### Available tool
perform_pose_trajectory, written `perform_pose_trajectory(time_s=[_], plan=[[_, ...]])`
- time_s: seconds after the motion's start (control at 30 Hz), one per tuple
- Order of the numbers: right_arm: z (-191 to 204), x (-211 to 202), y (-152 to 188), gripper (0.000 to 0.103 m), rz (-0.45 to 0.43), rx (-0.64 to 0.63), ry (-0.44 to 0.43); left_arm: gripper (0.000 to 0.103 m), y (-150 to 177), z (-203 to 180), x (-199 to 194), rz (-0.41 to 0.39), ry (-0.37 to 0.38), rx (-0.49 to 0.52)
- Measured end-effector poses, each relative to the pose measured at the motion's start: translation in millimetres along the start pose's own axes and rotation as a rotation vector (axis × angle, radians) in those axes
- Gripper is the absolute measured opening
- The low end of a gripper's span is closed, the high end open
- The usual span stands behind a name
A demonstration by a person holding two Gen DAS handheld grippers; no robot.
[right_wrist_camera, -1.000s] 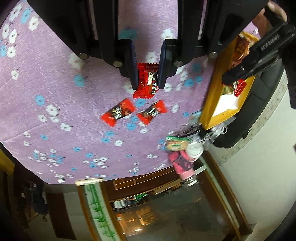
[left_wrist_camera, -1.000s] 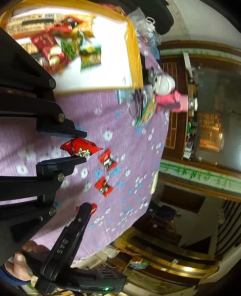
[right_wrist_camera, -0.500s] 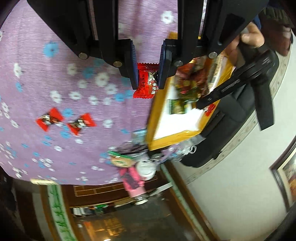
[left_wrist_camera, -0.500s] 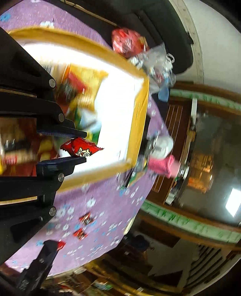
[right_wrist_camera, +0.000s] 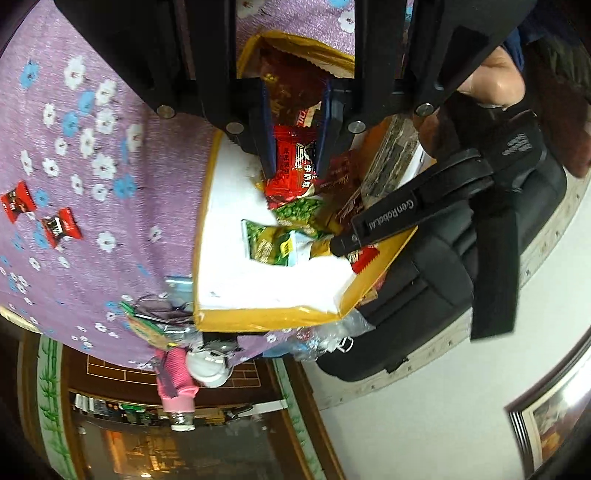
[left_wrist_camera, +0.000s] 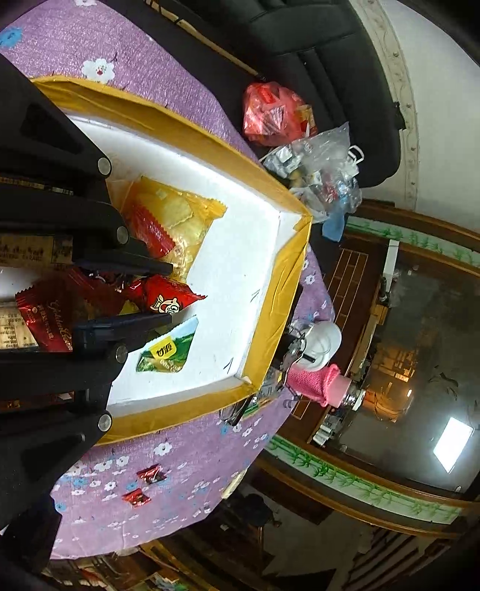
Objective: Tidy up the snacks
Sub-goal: 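Lower both red candies into the tray and open both grippers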
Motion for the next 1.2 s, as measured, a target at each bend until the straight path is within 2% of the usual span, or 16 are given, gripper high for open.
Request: perform_pose_trajectory(time_s=[0.23,0.67,0.77,0.83,1.0,1.07,1.1,1.2], plan=[[7.1,16.1,10.4,0.020,0.014,-0.062,0.024,0.020,0.1,6.3,-2.8,-0.007,-0.041,-0.018],[13.0,19.5,20.2,0.021,-0.022,-0.129,0.048,0.023,-0.4,5.5,-2.6,-0.005,-0.065,-0.009],[14.5,18.0,21.6,0.022,-0.026,-0.136,0.050,0.039,-1.2,5.9,-5.4,-0.019,-0.073,-0.013],[15.8,16.6,21.9,0.024,-0.030,-0.144,0.051,0.056,-2.3,6.7,-8.6,-0.036,-0.076,-0.018],[19.9,10.4,22.0,0.043,-0.053,-0.168,0.065,0.060,-3.4,6.8,-9.8,-0.049,-0.076,-0.017],[19.9,7.8,21.1,0.050,-0.064,-0.170,0.073,0.067,-3.9,7.9,-11.2,-0.056,-0.075,-0.025],[19.8,6.6,20.5,0.051,-0.069,-0.170,0.073,0.072,-4.3,7.9,-11.9,-0.061,-0.074,-0.028],[18.6,1.3,17.5,0.052,-0.084,-0.162,0.076,0.075,-5.1,8.5,-14.9,-0.082,-0.080,-0.032]])
Point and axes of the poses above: each gripper's, at about its wrist camera, not at the fingertips, and x roughly the way its jaws point, z to its left, y to its underside, the point moved 5 cm from there along x, roughly the way its jaws point, and after that the axes turned 9 degrees about x, right-handed, at the moved point
